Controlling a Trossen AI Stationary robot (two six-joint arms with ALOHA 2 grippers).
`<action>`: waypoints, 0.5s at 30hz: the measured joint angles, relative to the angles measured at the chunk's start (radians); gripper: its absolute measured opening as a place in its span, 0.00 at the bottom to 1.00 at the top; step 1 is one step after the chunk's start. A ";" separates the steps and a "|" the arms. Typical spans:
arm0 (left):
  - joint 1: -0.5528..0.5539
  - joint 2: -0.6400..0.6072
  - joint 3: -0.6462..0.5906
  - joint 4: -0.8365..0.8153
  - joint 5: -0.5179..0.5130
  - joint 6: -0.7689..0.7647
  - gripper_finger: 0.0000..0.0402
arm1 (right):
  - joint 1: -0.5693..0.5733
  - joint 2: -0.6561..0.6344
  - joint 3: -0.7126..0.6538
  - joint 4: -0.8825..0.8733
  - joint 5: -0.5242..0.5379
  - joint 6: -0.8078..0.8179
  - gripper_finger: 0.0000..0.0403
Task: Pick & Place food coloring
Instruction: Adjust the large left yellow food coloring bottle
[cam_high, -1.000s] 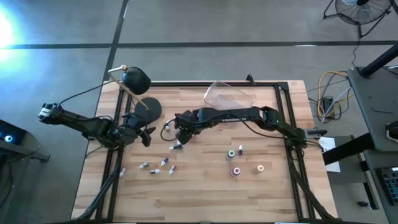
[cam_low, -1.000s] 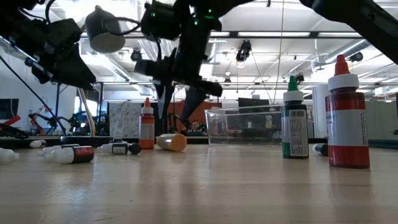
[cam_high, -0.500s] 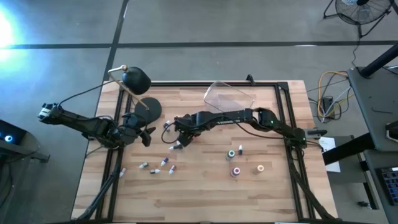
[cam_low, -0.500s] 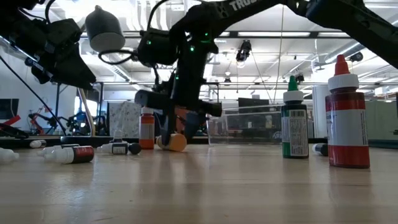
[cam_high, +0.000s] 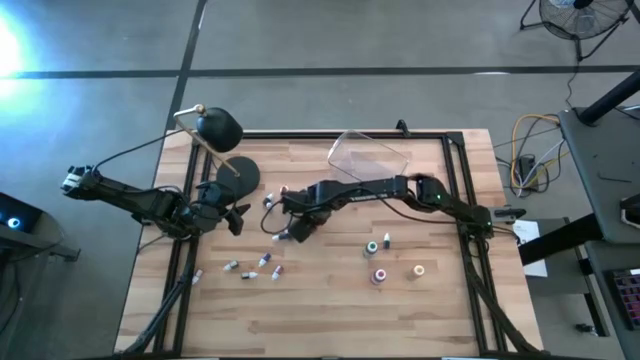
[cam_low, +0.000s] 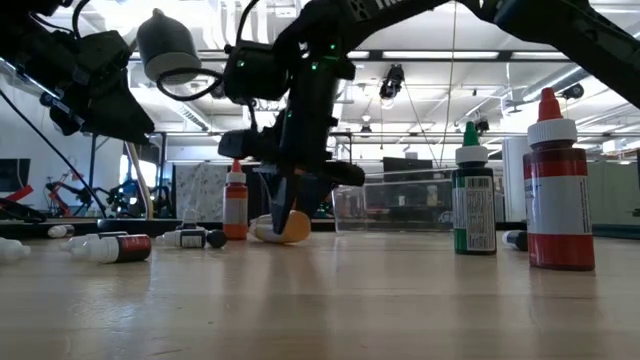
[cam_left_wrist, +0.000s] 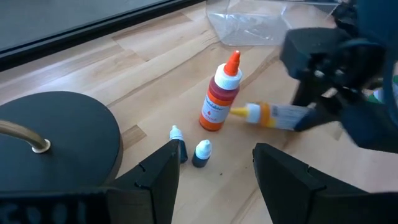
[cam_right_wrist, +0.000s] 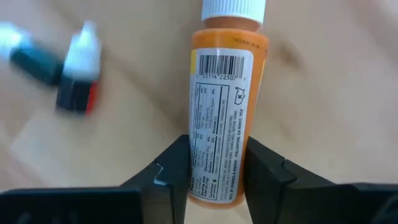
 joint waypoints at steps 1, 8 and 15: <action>0.000 0.000 0.000 0.000 0.000 0.000 0.44 | 0.006 -0.004 0.002 -0.019 -0.018 0.005 0.27; 0.000 0.000 0.000 0.000 0.000 0.002 0.44 | 0.029 -0.021 0.002 -0.098 -0.374 -0.012 0.35; 0.000 0.000 -0.016 0.000 0.000 0.007 0.44 | 0.048 -0.018 0.000 -0.103 -0.420 -0.023 0.48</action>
